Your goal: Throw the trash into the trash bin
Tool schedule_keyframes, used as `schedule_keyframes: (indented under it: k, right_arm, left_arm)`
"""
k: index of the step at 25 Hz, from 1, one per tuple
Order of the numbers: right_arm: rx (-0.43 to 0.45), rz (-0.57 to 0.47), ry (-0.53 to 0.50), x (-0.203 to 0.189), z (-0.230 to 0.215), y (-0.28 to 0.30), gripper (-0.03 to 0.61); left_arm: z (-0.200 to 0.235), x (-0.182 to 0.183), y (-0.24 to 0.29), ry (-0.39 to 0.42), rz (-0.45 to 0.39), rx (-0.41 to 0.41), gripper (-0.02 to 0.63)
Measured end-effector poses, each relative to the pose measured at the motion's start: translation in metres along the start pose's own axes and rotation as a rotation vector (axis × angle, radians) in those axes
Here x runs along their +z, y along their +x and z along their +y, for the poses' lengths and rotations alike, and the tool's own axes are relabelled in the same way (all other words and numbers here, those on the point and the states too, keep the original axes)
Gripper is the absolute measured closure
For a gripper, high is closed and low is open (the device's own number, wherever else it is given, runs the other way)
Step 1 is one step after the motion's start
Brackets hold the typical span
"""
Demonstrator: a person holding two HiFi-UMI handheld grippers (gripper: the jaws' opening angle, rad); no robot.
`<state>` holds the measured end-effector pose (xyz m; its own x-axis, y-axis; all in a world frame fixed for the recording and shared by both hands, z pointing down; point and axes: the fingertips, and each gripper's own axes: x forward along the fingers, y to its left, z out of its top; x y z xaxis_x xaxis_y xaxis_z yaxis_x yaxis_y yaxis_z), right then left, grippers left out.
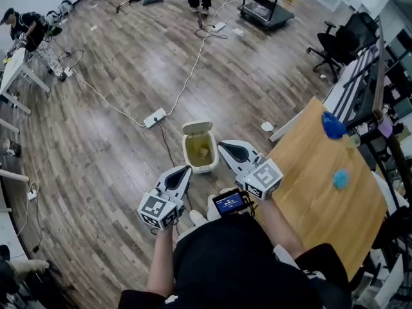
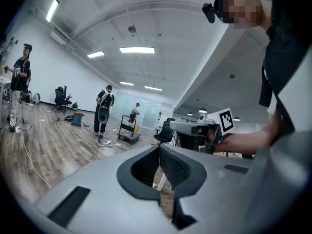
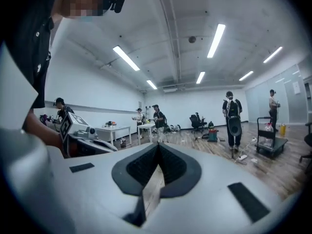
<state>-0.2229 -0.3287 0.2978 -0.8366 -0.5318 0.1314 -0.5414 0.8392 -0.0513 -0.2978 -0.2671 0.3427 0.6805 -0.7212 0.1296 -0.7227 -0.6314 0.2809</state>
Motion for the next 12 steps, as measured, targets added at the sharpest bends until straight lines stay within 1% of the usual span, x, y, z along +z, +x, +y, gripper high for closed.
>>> schedule_keyframes:
  k: [1,3,5,9,12]
  right_arm:
    - [0.009,-0.025,-0.023,0.015,0.006,-0.001,0.581]
    - [0.019,-0.069,-0.044,0.028,0.017,-0.005,0.581]
    - [0.027,-0.087,-0.039,0.033,0.026,-0.007,0.581]
    - [0.026,-0.111,-0.038,0.040,0.036,-0.012,0.581]
    - [0.022,-0.122,-0.037,0.045,0.036,-0.017,0.581]
  left_arm:
    - [-0.003,0.007,-0.003,0.012,-0.023,-0.002,0.605]
    - [-0.006,0.017,-0.007,0.018,-0.057,0.002,0.605]
    - [-0.009,0.027,-0.007,0.037,-0.074,-0.004,0.605]
    - [-0.020,0.050,-0.007,0.116,-0.105,-0.024,0.604]
    - [-0.027,0.058,-0.004,0.127,-0.119,-0.033,0.604]
